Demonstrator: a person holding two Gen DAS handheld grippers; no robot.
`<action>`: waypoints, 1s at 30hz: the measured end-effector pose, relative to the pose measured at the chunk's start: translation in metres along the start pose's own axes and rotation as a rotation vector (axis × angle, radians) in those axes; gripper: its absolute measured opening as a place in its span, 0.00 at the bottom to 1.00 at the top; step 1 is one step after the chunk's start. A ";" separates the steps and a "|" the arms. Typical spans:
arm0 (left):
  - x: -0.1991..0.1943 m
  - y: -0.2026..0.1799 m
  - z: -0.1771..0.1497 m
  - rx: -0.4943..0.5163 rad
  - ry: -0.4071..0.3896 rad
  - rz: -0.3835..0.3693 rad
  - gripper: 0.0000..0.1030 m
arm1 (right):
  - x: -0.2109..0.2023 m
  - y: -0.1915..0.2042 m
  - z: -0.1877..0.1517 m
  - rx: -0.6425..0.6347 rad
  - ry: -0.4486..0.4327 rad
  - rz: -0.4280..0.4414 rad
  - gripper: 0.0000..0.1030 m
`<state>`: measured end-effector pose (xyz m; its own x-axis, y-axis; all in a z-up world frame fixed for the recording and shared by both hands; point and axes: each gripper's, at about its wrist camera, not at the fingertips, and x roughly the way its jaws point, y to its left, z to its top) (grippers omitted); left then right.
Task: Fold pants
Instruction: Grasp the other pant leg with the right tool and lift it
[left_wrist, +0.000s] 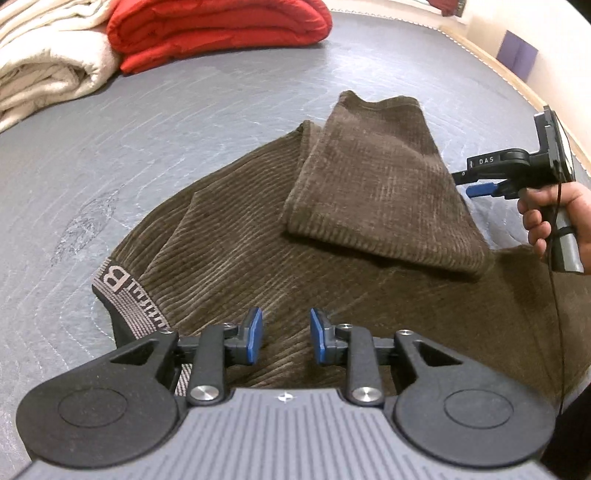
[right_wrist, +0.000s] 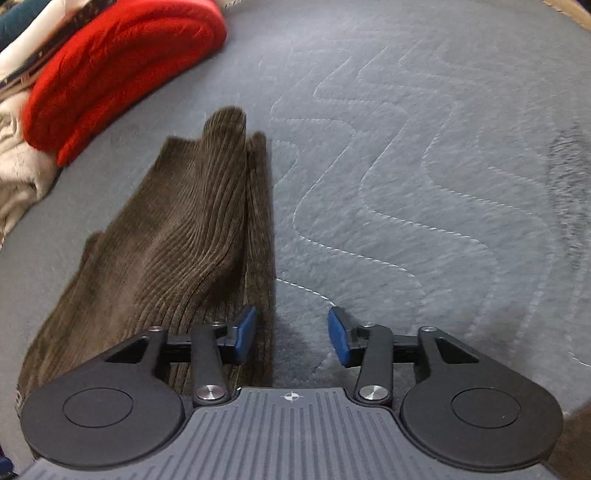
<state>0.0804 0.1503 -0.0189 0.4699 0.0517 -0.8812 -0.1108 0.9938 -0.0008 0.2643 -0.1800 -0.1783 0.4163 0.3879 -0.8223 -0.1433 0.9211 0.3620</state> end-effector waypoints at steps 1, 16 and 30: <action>0.001 0.002 0.000 -0.004 0.000 -0.001 0.31 | 0.002 0.003 0.000 -0.021 -0.001 0.003 0.53; -0.004 -0.003 -0.003 0.017 -0.006 0.026 0.32 | -0.062 0.007 0.005 -0.035 -0.067 0.304 0.02; -0.013 -0.002 -0.009 0.025 -0.022 0.033 0.38 | -0.111 -0.021 -0.043 -0.261 0.082 0.370 0.04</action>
<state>0.0665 0.1472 -0.0121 0.4858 0.0859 -0.8699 -0.1048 0.9937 0.0396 0.1822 -0.2415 -0.1135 0.2238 0.6841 -0.6942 -0.4950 0.6934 0.5236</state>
